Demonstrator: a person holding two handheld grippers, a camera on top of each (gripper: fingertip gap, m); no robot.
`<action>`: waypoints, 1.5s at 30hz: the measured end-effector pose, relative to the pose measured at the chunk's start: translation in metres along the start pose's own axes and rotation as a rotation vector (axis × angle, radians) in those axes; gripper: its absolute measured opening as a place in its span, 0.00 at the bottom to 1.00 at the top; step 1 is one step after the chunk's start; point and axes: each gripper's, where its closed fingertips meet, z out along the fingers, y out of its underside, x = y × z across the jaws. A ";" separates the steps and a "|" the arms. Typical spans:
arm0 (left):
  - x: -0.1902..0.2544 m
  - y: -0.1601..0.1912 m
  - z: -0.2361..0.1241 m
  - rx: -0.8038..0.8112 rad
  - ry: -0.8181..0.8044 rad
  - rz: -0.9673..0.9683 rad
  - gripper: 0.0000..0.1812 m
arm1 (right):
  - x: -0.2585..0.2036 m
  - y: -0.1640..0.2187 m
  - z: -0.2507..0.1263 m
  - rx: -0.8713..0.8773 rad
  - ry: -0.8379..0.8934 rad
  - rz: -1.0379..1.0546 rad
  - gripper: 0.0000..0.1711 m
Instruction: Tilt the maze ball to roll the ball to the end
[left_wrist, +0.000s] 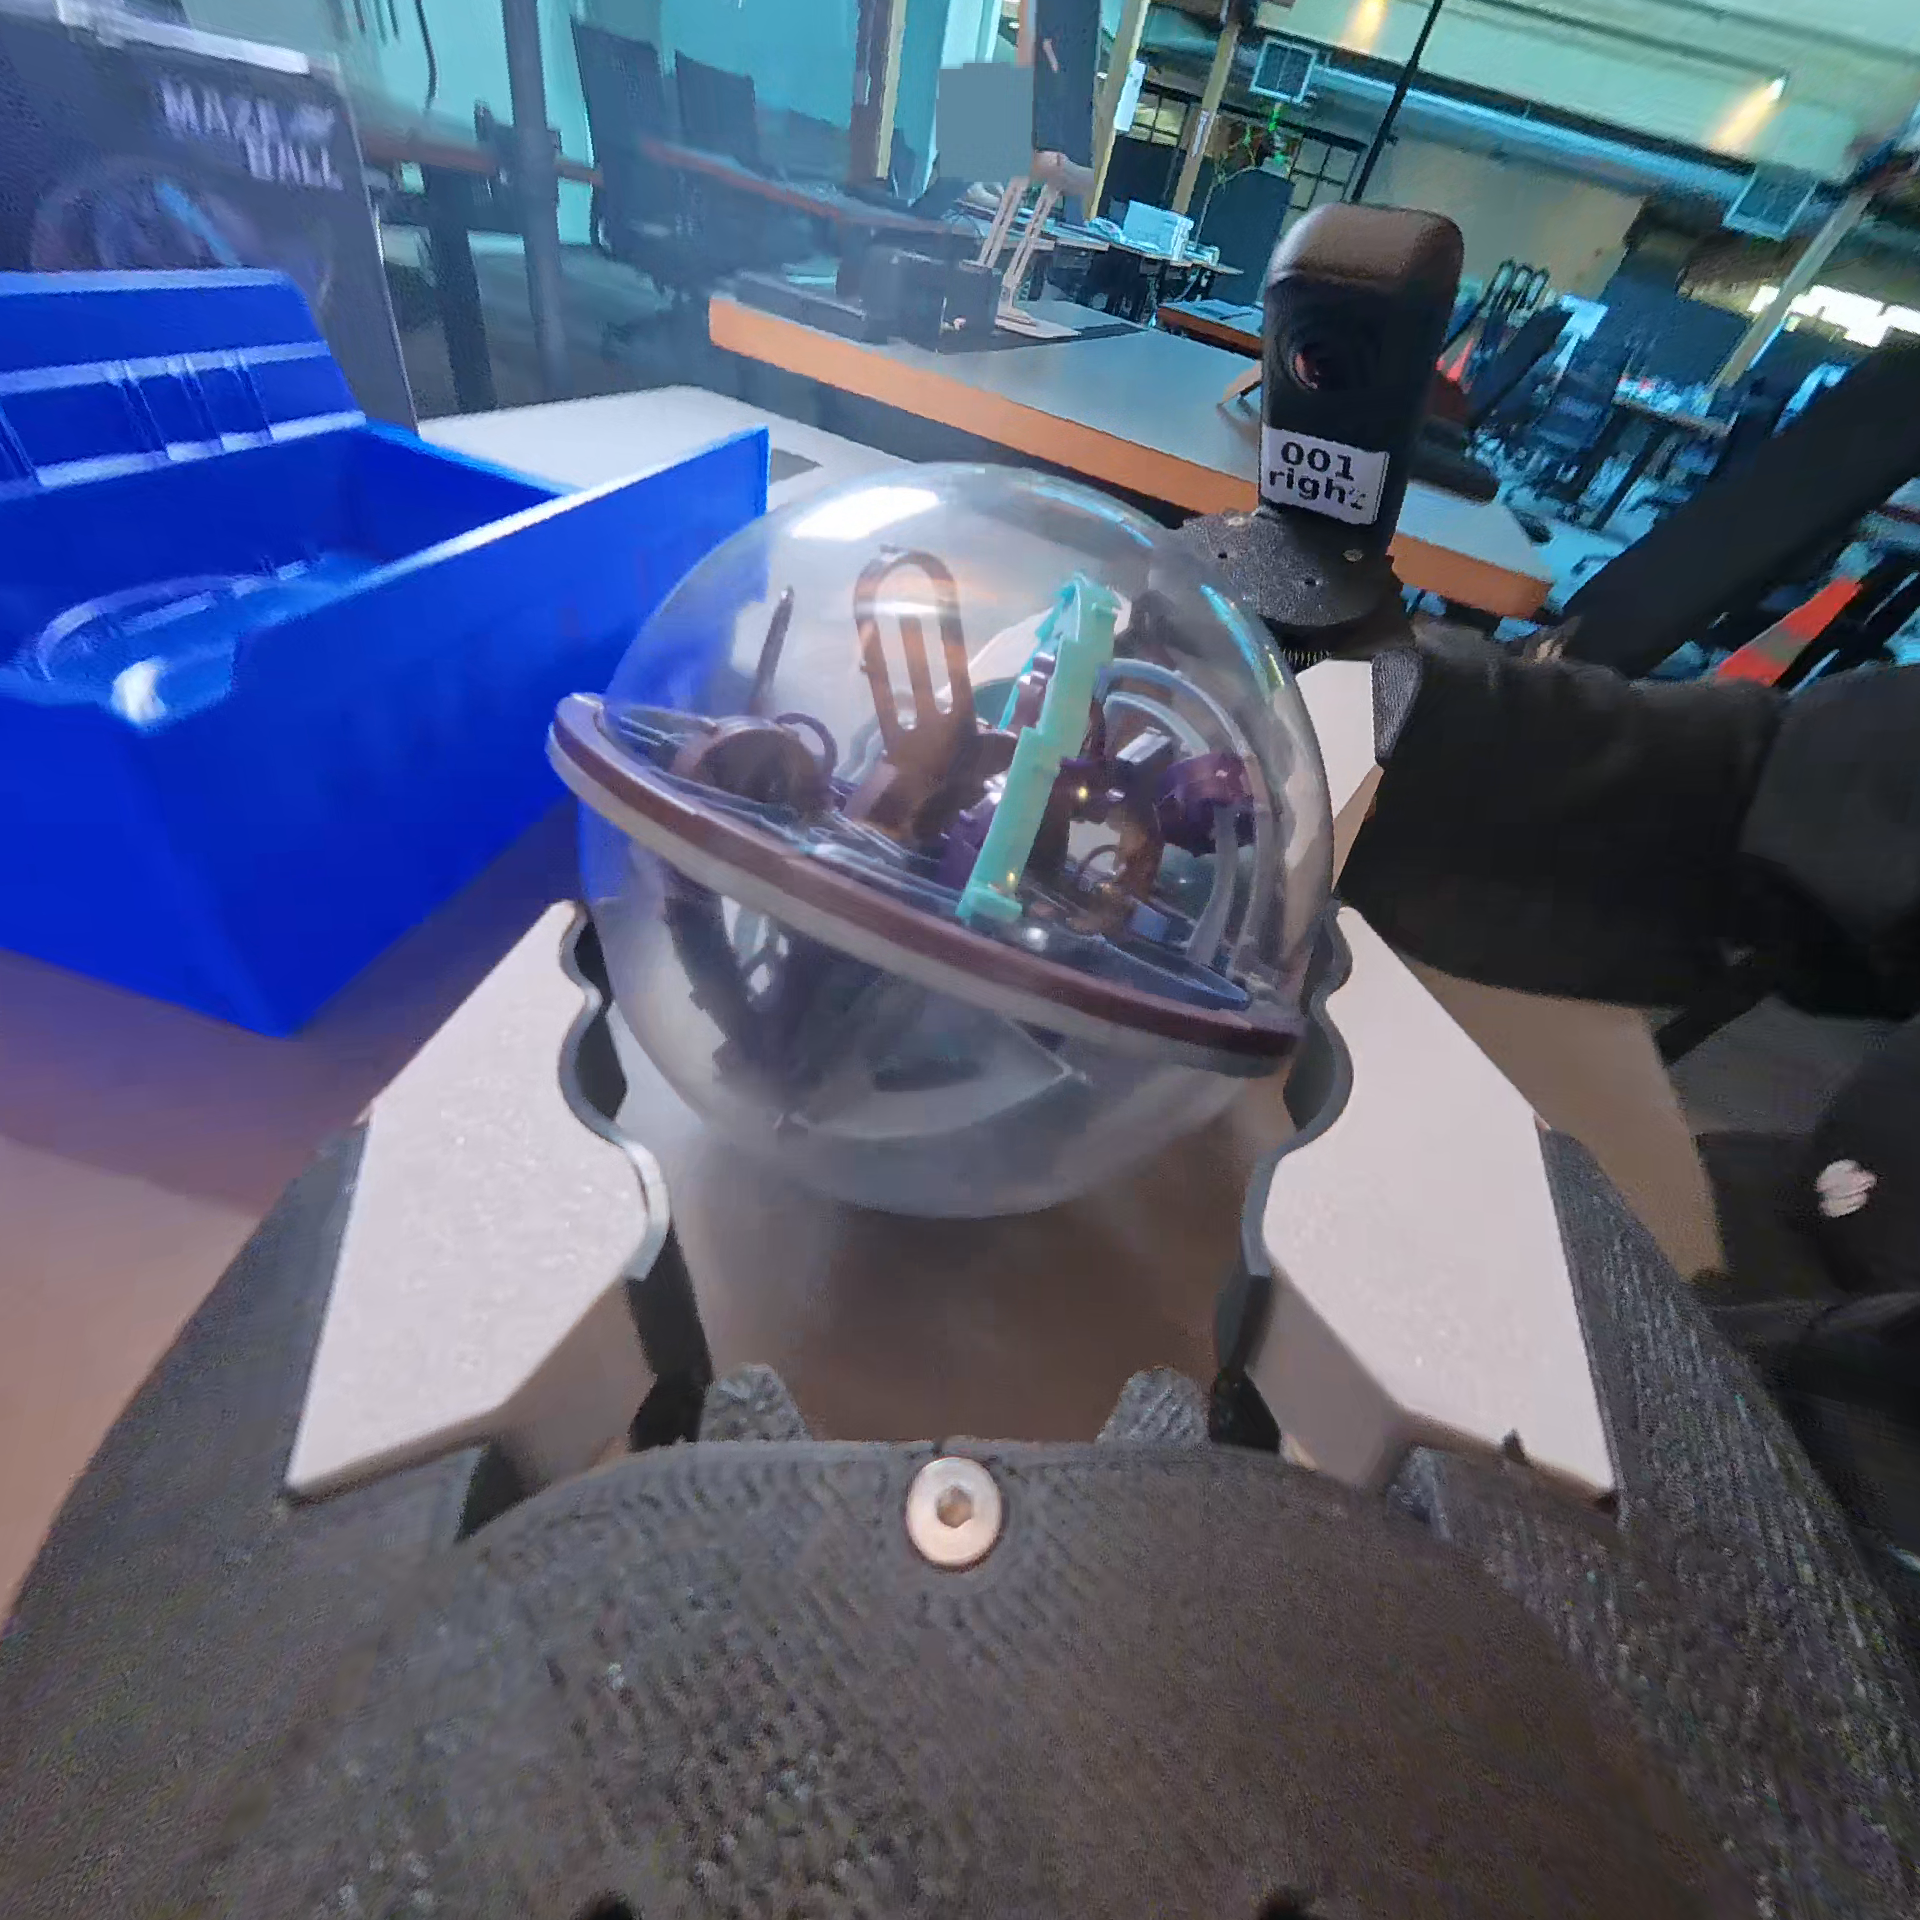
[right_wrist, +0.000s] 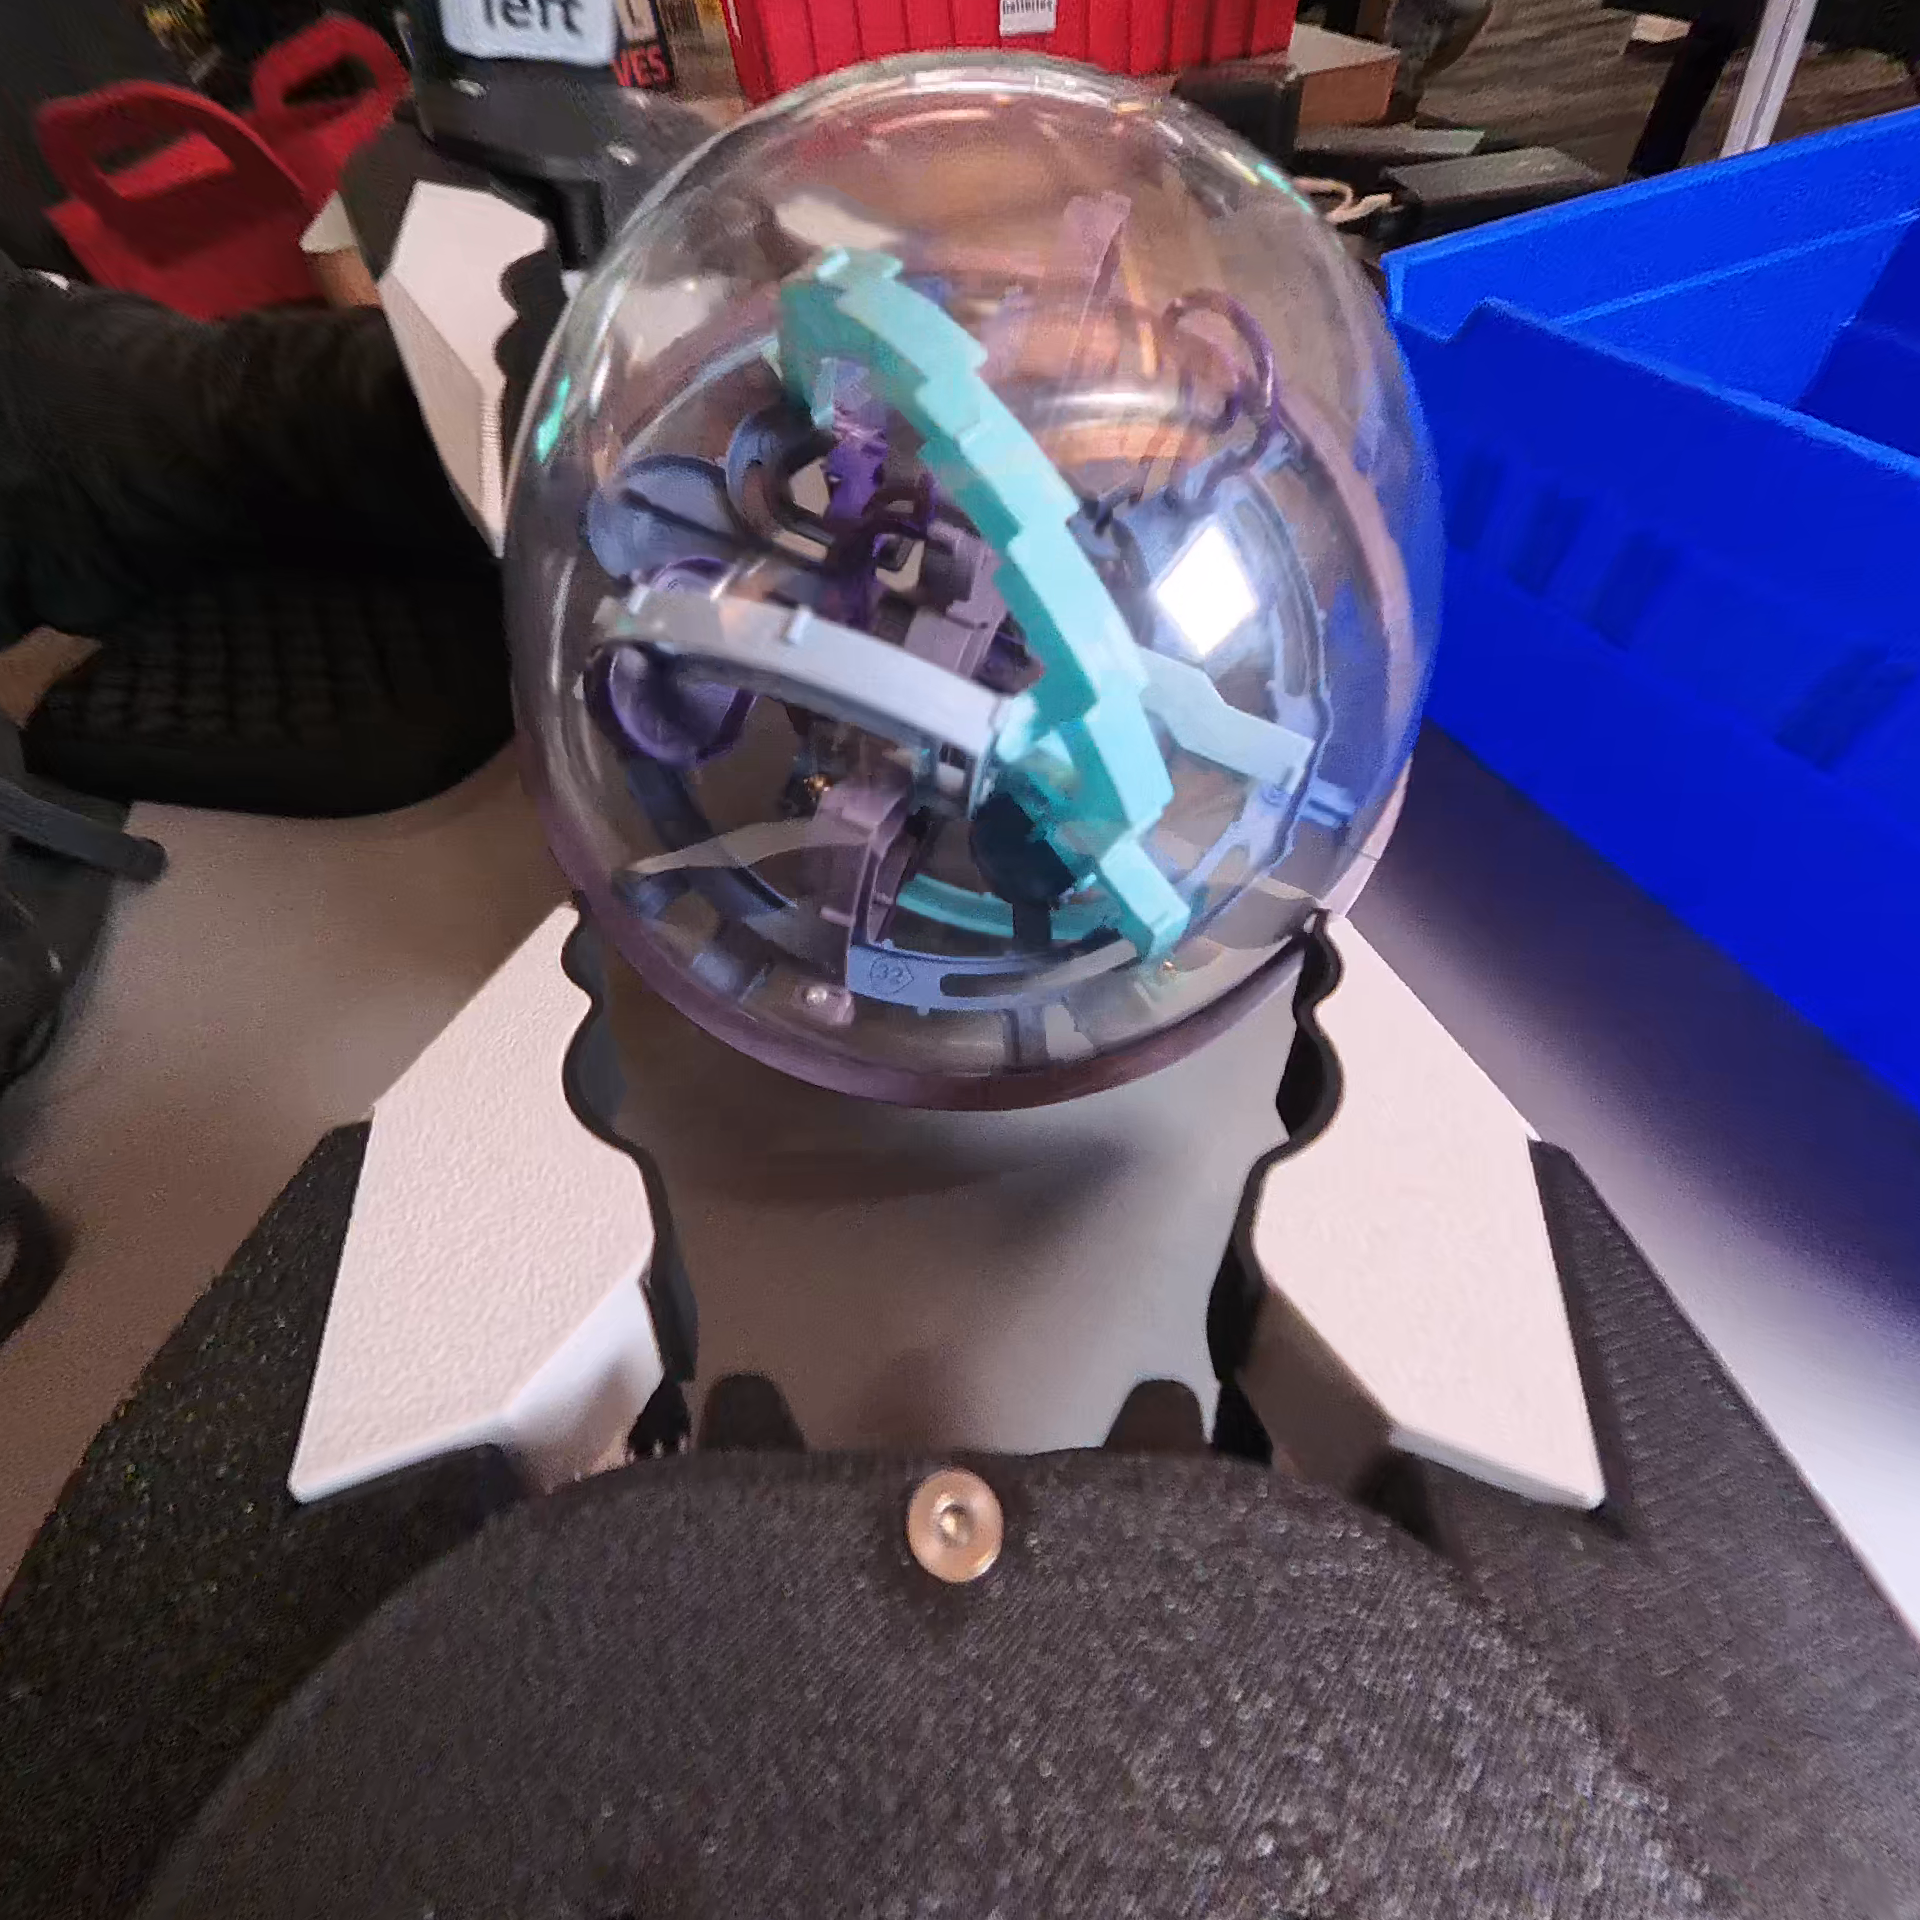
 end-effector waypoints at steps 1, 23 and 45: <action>0.002 0.000 0.000 0.003 -0.004 0.048 0.72 | 0.000 0.001 0.000 -0.007 0.008 -0.010 0.74; -0.001 0.001 0.013 0.005 0.016 0.441 0.74 | 0.006 -0.041 -0.036 0.023 0.174 -0.312 0.80; -0.022 -0.005 0.071 -0.018 0.198 0.141 0.75 | 0.051 -0.020 -0.044 0.093 0.200 -0.185 0.82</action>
